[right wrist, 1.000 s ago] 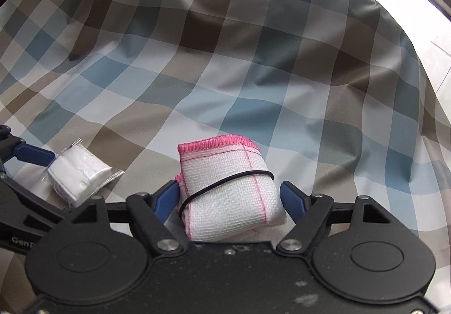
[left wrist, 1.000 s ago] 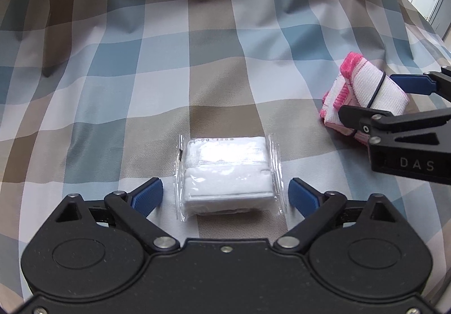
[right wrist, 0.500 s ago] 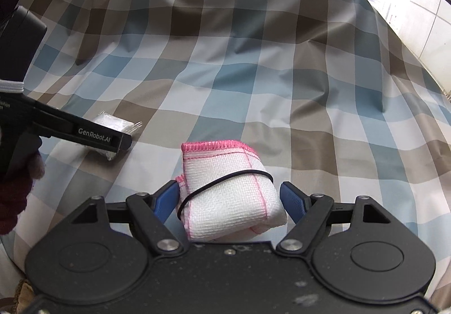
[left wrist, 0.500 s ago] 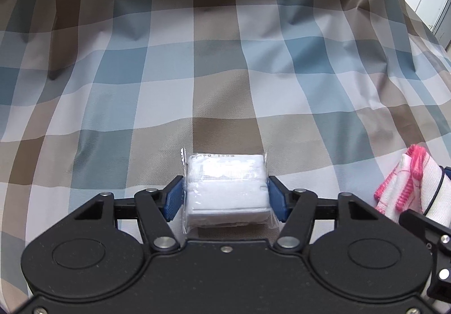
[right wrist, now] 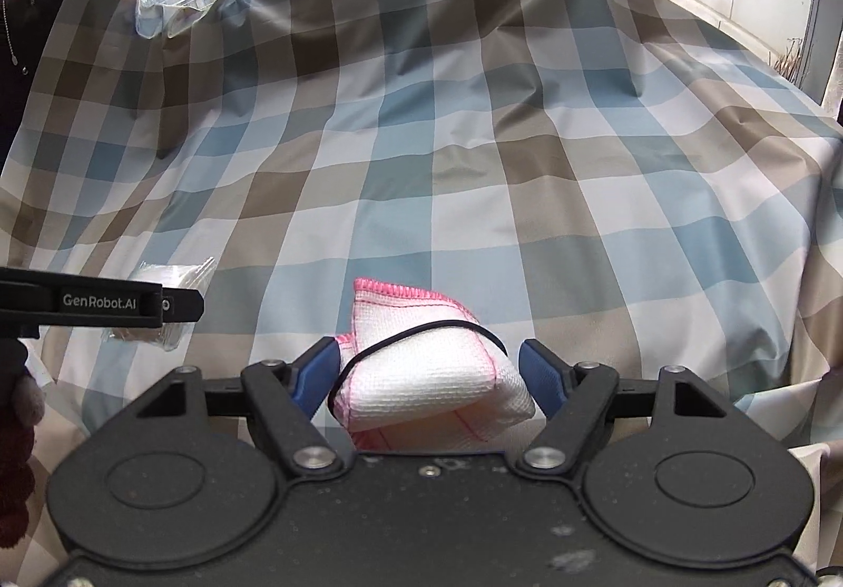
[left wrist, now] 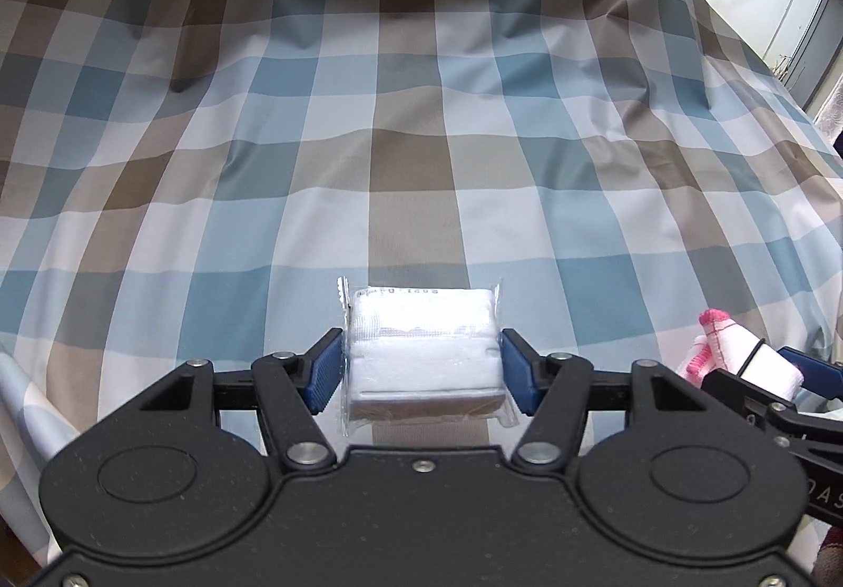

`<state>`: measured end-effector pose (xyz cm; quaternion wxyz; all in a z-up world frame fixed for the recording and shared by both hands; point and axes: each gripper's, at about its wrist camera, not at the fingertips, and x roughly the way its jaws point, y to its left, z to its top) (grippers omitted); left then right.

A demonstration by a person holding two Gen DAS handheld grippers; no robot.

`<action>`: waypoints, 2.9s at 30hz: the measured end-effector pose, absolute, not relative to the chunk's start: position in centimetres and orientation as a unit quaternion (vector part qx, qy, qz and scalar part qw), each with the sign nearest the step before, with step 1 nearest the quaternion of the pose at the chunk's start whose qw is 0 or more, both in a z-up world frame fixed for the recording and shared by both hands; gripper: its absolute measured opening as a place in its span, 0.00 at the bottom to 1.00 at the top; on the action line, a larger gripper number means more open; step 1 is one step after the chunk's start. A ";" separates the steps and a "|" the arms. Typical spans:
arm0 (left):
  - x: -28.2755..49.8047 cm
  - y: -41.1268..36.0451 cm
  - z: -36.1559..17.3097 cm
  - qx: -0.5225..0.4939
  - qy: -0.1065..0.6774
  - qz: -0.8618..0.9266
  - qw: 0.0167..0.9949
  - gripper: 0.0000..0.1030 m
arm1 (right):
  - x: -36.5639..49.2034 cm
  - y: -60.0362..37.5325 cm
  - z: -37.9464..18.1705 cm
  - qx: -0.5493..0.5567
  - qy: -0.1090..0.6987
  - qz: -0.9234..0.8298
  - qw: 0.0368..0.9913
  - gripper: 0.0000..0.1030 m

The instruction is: Organize soft objects

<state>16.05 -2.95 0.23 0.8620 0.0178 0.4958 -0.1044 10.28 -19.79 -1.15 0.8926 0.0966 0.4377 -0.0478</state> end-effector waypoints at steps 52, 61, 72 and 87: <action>0.3 -1.5 0.2 0.003 0.522 -0.071 0.850 0.57 | -5.8 -15.2 3.6 0.091 0.395 -0.039 0.913 0.73; 0.4 -1.6 0.1 0.006 0.527 -0.070 0.847 0.58 | -5.7 -15.2 3.3 0.095 0.398 -0.039 0.912 0.74; 0.5 -1.6 0.1 0.005 0.526 -0.070 0.847 0.59 | -5.5 -15.2 3.1 0.097 0.402 -0.038 0.910 0.75; 0.5 -1.6 0.3 0.007 0.523 -0.067 0.849 0.70 | -5.5 -15.5 2.9 0.102 0.405 -0.039 0.908 0.78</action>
